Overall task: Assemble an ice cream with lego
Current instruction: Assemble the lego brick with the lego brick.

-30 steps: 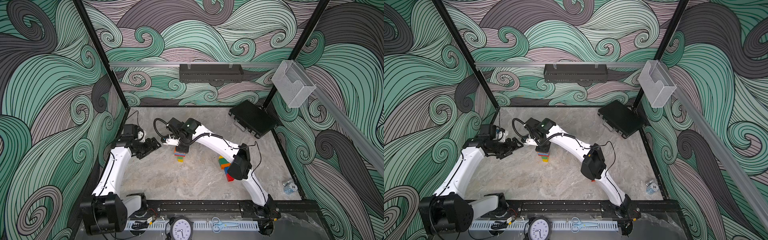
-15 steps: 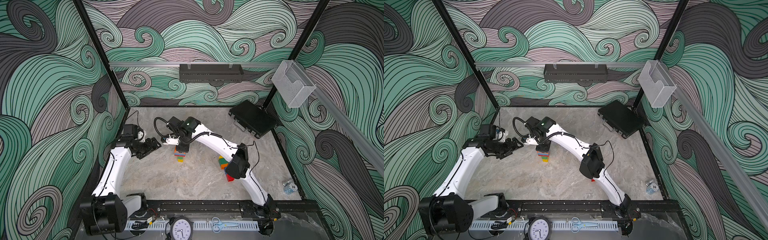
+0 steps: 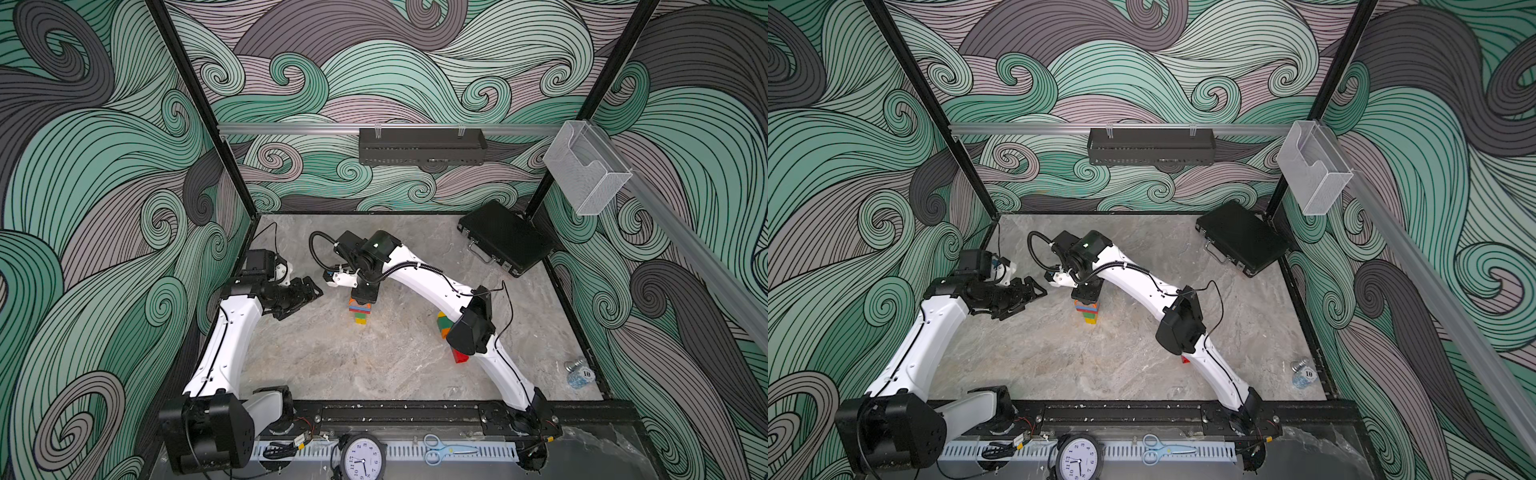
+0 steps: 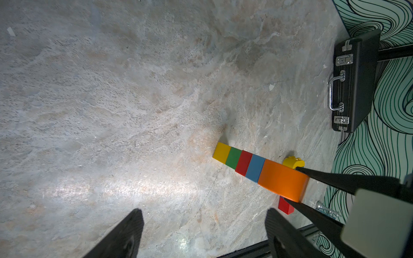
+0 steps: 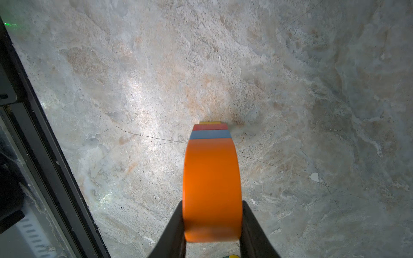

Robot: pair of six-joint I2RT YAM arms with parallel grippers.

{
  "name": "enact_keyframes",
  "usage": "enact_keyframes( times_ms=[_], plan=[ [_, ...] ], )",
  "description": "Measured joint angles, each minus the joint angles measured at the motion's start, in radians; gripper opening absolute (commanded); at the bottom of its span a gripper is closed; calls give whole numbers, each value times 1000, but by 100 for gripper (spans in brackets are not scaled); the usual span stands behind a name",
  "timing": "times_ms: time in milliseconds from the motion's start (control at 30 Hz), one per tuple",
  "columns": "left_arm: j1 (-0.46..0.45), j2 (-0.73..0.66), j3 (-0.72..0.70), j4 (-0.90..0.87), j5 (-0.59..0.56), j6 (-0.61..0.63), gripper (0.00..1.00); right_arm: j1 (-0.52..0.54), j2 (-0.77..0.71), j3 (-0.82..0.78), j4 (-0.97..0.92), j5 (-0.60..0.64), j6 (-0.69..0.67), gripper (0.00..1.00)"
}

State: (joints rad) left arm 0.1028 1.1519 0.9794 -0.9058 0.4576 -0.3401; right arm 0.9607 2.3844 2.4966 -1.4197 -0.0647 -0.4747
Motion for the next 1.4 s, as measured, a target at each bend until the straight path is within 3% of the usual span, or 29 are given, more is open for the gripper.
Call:
enact_keyframes(
  times_ms=[833, 1400],
  plan=[
    [0, -71, -27, -2, 50, 5, 86, 4, 25, 59, -28, -5, -46, 1],
    [0, -143, -28, -1, 56, -13, 86, 4, 30, 77, -39, -8, -45, 22]
  ],
)
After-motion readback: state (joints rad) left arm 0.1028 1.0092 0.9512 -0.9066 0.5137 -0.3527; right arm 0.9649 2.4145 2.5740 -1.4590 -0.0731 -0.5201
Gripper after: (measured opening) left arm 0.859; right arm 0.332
